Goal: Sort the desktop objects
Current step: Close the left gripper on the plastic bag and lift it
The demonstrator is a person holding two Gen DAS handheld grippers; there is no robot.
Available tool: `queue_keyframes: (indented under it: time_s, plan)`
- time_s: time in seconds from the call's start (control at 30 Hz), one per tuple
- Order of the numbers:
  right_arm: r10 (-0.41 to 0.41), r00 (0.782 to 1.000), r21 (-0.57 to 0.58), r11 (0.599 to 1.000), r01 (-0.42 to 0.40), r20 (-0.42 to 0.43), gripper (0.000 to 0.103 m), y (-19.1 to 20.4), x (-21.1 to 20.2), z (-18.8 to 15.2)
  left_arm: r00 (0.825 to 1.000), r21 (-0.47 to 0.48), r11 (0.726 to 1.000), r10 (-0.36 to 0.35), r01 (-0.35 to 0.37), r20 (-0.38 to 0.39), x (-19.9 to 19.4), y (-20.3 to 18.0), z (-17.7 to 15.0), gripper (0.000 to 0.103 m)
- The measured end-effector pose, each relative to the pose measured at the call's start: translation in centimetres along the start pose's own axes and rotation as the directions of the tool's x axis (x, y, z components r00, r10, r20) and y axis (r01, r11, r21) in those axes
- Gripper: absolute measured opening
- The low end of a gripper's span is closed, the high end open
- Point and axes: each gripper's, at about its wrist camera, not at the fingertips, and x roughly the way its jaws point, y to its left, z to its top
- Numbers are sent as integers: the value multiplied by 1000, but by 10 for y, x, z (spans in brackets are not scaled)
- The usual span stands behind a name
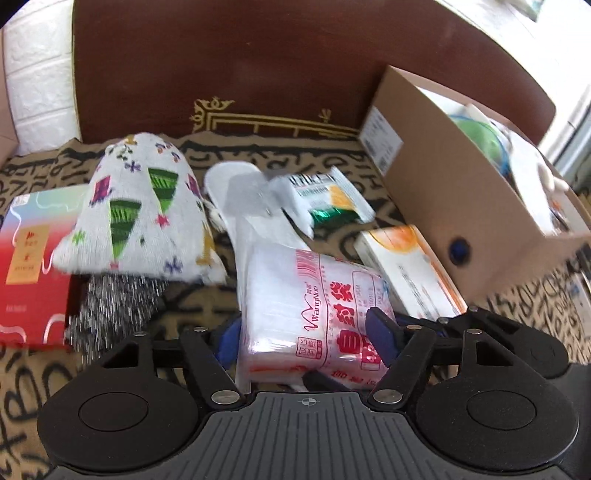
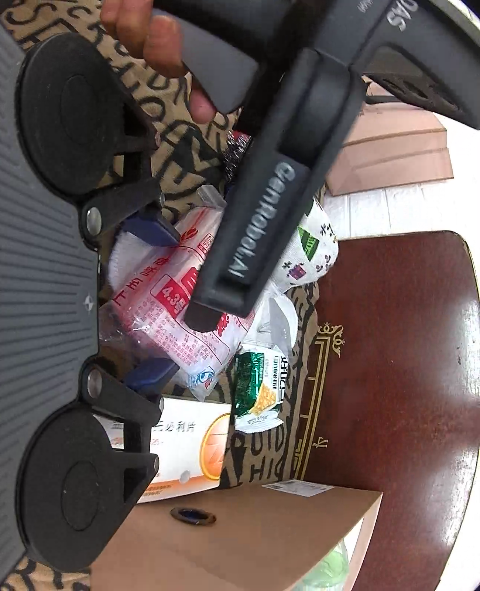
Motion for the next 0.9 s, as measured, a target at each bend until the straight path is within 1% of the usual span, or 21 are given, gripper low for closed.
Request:
queue_keyframes:
  time_s: [0.17,0.33,0.4,0.47,0.53,0.6,0.63,0.7,0.77,0.9]
  plan:
    - [25,1000,17,1000,-24,-15,67,7,-33,-17,1000,38,999,-7,8,-24,-25,-21,-33,71]
    - [54,997,14,998,-53,-47,66,13,-71,-44,996,42,998,-49,52,-68,-48,-41,-74,72]
    - [56,996,-6,998,-56,-62,66,17,-85,-54,993,42,996,-69,73,-95,-54,-49,-90,73]
    - [55,995,-21,998,-57,-80,66,22,-101,-67,990,48,994,-88,94,-114,-59,-57,-104,74]
    - [56,995,-30,998,-59,-88,66,24,-114,-76,986,62,991,-106,115,-129,-64,-65,-115,83]
    - [67,994,-20,997,-69,-84,66,24,-126,-84,986,70,992,-99,108,-132,-66,-68,-122,86]
    - [73,994,-8,997,-73,-77,66,23,-130,-88,988,73,993,-85,95,-130,-65,-70,-123,90]
    - [63,995,13,998,-62,-72,68,22,-133,-93,990,64,996,-58,67,-127,-65,-70,-120,93]
    - [40,997,27,999,-38,-73,69,20,-134,-95,991,54,997,-50,57,-126,-64,-68,-116,93]
    - [46,997,36,998,-44,-66,70,20,-131,-95,992,46,998,-36,42,-123,-63,-64,-113,96]
